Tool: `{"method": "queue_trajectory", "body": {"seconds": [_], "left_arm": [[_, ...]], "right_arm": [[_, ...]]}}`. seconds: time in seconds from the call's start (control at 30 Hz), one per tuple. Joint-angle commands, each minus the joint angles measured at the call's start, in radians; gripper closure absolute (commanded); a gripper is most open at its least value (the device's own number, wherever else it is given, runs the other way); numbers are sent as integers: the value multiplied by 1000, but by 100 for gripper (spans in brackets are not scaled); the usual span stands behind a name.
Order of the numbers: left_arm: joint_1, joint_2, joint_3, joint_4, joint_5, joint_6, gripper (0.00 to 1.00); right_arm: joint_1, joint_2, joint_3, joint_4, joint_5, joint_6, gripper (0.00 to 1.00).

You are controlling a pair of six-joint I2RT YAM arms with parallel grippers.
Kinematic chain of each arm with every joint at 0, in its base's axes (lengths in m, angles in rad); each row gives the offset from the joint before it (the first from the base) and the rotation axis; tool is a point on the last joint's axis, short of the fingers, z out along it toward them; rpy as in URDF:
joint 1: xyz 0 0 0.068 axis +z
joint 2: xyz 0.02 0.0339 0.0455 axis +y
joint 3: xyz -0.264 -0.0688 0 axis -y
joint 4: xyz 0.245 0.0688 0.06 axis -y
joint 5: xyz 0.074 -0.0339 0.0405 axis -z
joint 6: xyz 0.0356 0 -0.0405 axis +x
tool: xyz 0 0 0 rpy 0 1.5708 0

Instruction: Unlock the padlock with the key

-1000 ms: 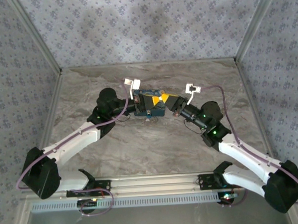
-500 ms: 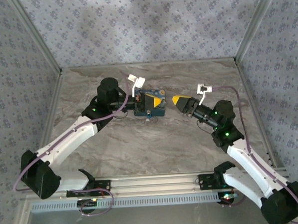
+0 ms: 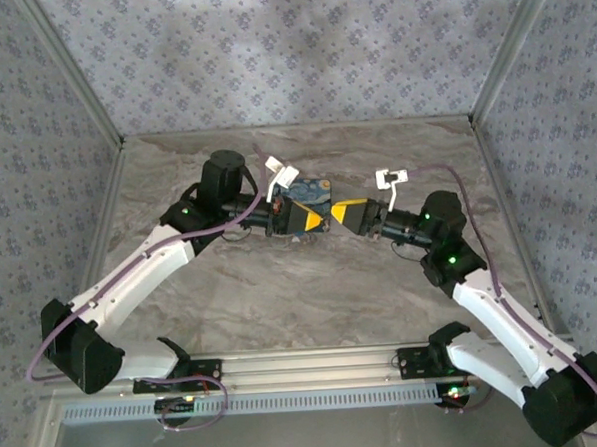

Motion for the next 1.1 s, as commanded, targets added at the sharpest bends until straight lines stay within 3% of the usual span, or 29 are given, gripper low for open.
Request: {"method": "queue_trajectory", "body": {"seconds": [0.0,0.13,0.23,0.37,0.63,0.97,1.07], "left_arm": [[-1,-6,19,9,33,16,100],[-1,-14,10,26,26,8,100],[0,-17,5,29,20,10,100],[1,-17,1,41,17,5,100],[10,-29,-17,56,1,-2,100],[24,-39,-27,76,-1,-17,100],[24,-38,-30,83,1,-20,100]], "right_arm": [[30,11,44,15,-36,-34,51],[47,18,43,29,-41,-34,52],[63,22,53,32,-56,-38,62],[77,28,61,21,-59,-51,68],[74,22,58,4,-62,-59,65],[63,13,56,-17,-74,-67,76],[61,15,56,-27,-72,-71,69]]}}
